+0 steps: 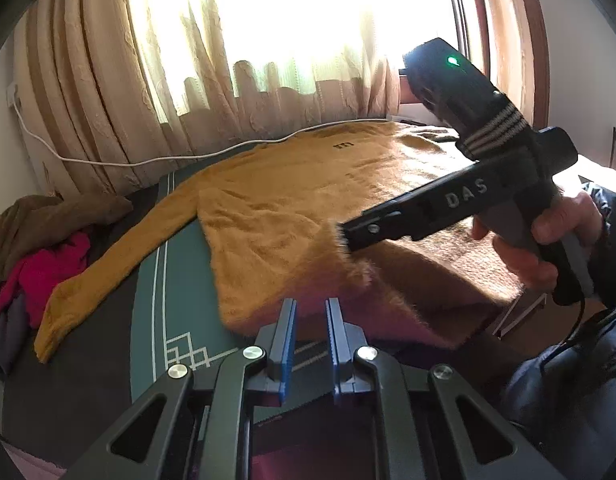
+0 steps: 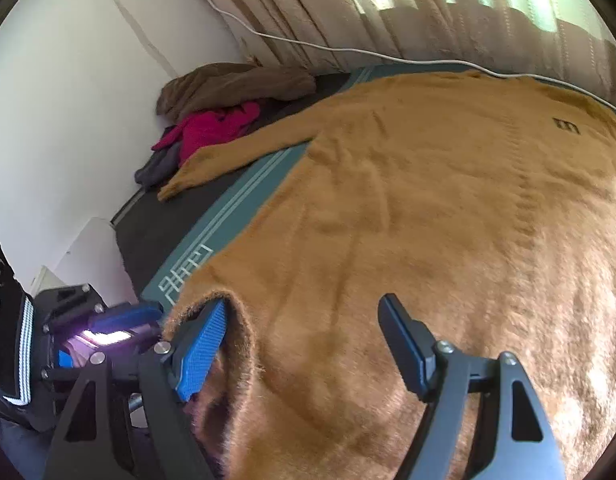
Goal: Fold clothes
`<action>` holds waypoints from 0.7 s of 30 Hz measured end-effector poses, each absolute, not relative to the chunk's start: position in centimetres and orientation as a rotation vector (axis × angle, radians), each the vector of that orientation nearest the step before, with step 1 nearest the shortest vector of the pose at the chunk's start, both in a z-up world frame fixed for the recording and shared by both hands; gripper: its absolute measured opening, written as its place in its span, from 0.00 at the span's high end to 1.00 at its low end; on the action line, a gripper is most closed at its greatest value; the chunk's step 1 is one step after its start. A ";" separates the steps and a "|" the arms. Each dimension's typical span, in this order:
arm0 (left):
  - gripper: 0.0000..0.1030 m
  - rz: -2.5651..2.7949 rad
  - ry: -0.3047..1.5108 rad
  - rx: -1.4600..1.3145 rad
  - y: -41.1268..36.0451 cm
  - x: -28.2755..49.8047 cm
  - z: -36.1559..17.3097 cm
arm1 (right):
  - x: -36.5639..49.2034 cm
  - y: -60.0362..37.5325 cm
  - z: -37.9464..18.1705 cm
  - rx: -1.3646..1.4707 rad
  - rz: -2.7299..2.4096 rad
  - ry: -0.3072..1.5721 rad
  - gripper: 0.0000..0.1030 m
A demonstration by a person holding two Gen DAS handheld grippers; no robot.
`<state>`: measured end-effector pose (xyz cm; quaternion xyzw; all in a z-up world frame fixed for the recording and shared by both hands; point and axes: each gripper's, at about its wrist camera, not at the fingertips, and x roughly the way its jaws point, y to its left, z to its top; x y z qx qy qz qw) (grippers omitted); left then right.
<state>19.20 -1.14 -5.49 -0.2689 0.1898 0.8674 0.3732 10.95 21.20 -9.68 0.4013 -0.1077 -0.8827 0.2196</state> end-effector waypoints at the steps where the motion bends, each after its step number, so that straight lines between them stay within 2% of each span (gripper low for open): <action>1: 0.86 2.224 0.483 -0.685 -1.1 19.4 -5.3 | 11.2 21.2 -9.8 1.102 -2.434 -0.298 0.23; 8: 0.86 2.241 0.341 -0.721 -0.7 18.8 -4.6 | 12.1 21.3 -10.1 1.062 -2.376 -0.344 0.23; 17: 0.86 2.295 0.337 -0.721 -0.8 19.2 -4.1 | 13.2 22.0 -10.8 1.051 -2.336 -0.402 0.23; 19: 0.83 2.294 0.364 -0.713 -0.6 19.5 -4.2 | 13.3 22.0 -11.0 1.049 -2.323 -0.417 0.23; 20: 0.75 2.300 0.369 -0.703 -0.6 19.8 -4.1 | 13.2 22.0 -11.0 1.047 -2.317 -0.423 0.23; 21: 0.61 2.307 0.374 -0.692 -0.5 20.0 -4.0 | 13.4 22.0 -11.1 1.045 -2.314 -0.424 0.23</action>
